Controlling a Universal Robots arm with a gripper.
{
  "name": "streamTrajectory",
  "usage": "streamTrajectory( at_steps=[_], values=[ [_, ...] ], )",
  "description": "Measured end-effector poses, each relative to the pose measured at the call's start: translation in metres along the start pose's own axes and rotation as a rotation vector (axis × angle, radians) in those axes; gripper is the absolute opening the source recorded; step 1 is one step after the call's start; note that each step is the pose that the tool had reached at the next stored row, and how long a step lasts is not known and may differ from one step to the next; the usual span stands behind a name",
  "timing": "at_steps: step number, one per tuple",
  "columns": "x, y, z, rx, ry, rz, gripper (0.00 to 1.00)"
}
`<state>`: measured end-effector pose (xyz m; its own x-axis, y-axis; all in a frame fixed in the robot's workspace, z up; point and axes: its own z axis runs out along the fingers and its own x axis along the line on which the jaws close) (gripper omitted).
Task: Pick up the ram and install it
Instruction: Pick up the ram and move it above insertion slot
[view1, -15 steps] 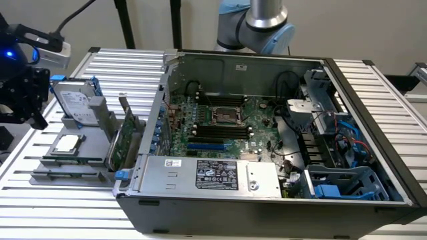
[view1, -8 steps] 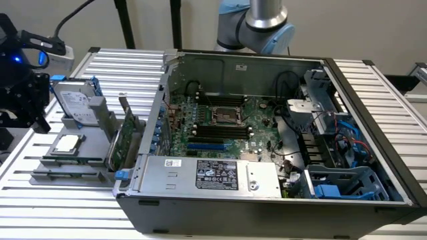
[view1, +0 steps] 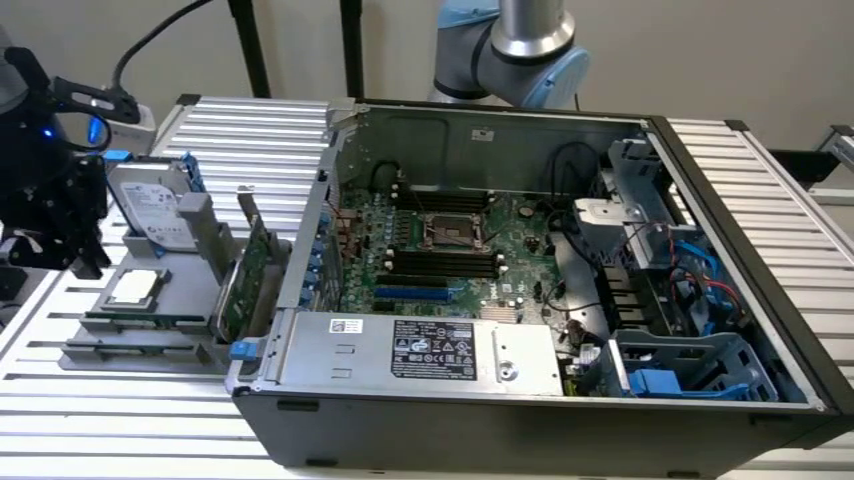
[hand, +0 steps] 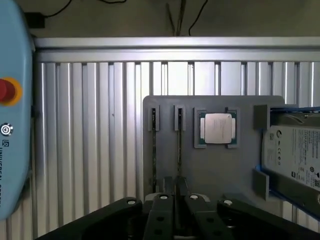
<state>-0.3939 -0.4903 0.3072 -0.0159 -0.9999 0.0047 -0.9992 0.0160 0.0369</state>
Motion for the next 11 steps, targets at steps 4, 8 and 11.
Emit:
streamTrajectory(
  at_steps=[4,8,11],
  values=[
    [0.0,-0.0002,0.0014,-0.0001,0.0011,0.0,1.0],
    [0.001,-0.0004,0.0068,0.0001,0.001,0.0,1.0],
    [0.003,-0.0006,0.0122,-0.0001,0.0011,0.0,1.0]
  ],
)
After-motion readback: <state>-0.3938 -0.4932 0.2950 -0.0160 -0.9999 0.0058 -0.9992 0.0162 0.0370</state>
